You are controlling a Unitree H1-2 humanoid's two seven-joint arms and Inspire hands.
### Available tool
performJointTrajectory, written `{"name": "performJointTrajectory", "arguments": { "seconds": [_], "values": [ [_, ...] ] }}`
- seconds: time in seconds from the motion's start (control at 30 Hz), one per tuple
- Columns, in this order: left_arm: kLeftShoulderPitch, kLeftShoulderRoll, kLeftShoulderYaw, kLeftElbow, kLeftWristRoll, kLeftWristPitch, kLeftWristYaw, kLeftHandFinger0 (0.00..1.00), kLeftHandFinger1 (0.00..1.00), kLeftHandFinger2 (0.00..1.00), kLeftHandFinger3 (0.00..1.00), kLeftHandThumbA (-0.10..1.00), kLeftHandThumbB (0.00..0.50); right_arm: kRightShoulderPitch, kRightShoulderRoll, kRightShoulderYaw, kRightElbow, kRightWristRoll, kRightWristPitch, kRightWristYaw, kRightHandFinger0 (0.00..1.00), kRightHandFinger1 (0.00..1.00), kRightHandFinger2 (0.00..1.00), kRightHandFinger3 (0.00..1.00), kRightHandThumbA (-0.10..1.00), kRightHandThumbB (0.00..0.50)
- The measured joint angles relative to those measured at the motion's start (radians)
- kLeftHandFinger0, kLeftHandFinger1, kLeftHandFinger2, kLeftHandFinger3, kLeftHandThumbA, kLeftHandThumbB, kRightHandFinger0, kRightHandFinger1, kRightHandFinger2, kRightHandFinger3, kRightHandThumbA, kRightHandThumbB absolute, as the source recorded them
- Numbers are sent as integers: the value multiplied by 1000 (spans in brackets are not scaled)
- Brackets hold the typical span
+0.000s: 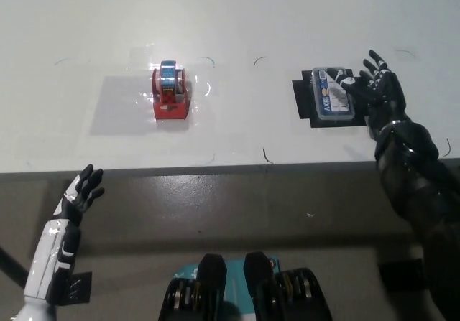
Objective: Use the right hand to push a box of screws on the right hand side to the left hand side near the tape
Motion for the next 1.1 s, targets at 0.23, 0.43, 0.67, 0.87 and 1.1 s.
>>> {"name": "performJointTrajectory", "arguments": {
  "seconds": [0.23, 0.43, 0.67, 0.87, 1.1],
  "values": [
    [-5, 0, 1, 0, 0, 0, -1, 1000, 1000, 1000, 1000, 1000, 60, -1, 41, 6, -1, 1, -18, 0, 1000, 1000, 1000, 1000, 1000, 203],
    [-6, 0, 3, -3, -1, 0, -5, 1000, 1000, 1000, 1000, 1000, 58, -3, 74, -20, -4, 15, -24, -1, 1000, 1000, 1000, 1000, 1000, 217],
    [-12, 0, 4, -3, -2, 0, -6, 1000, 1000, 1000, 1000, 1000, 53, -7, 132, -106, -10, 74, -36, 0, 1000, 1000, 1000, 1000, 1000, 224],
    [-18, 0, 5, -4, -4, 0, -7, 1000, 1000, 1000, 1000, 1000, 46, -16, 181, -139, -12, 109, -39, 5, 1000, 1000, 1000, 1000, 1000, 223],
    [-19, 1, 8, -4, -11, 0, -8, 1000, 1000, 1000, 1000, 1000, 47, -18, 213, -150, -12, 136, -46, 19, 1000, 1000, 1000, 1000, 1000, 224]
  ]
}}
